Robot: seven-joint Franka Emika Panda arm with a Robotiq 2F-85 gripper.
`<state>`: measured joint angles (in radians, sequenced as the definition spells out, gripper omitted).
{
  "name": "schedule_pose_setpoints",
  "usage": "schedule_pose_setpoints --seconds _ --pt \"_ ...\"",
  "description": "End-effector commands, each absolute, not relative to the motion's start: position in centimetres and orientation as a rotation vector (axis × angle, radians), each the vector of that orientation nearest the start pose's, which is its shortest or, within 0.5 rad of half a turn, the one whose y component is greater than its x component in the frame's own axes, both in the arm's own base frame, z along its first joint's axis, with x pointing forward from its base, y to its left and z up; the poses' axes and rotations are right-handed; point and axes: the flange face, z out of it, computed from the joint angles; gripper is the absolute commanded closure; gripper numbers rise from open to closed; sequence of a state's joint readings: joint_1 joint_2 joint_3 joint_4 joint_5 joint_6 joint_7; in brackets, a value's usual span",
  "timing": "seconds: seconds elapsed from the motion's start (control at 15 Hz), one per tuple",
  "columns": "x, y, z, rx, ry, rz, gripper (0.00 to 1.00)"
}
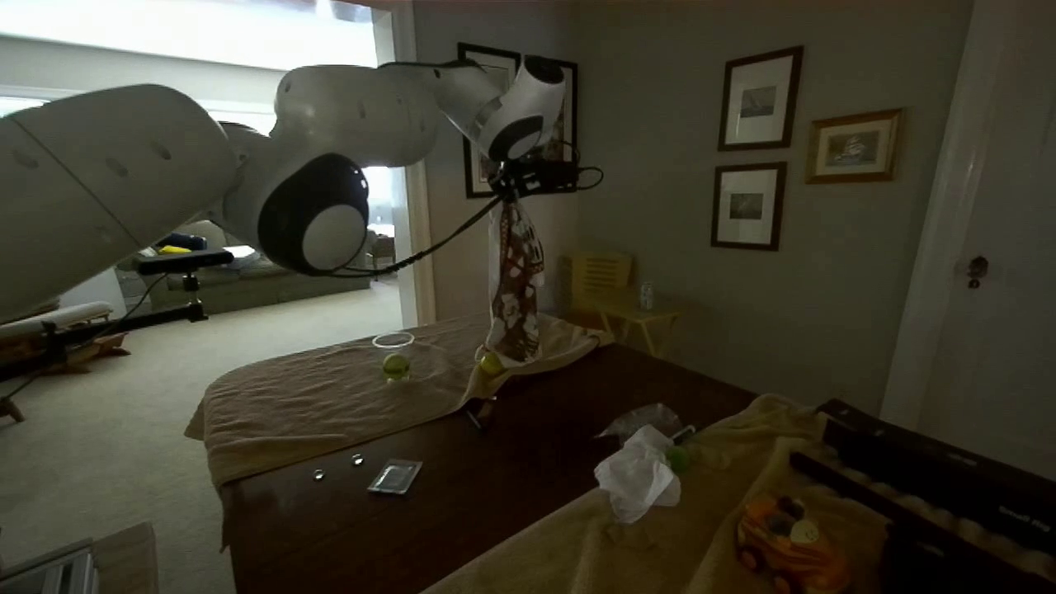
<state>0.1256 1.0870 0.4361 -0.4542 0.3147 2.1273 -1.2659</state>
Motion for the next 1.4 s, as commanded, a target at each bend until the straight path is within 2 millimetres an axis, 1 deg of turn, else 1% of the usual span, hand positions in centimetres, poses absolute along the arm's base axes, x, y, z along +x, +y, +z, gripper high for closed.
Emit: schedule_pose_setpoints --seconds 0.0,0.13,0.27,0.53,0.73,1.0,1.27,1.33 --pt "80.1 20.5 48.6 -2.016 -1.579 -1.136 0.99" --pt "80.7 18.8 49.0 -2.147 -1.5 -1.148 0.99" --pt "81.1 17.4 49.0 -2.234 -1.419 -1.15 0.99" --pt "81.7 15.6 48.6 -2.426 -1.27 -1.117 0.99" --pt "82.1 14.2 47.9 -2.576 -1.147 -1.072 0.99" --pt "82.5 12.2 46.6 -2.755 -0.93 -0.992 0.99" --pt "82.7 10.7 44.9 -2.901 -0.7 -0.907 0.99" --pt "82.8 10.3 44.2 -2.93 -0.647 -0.88 0.99"
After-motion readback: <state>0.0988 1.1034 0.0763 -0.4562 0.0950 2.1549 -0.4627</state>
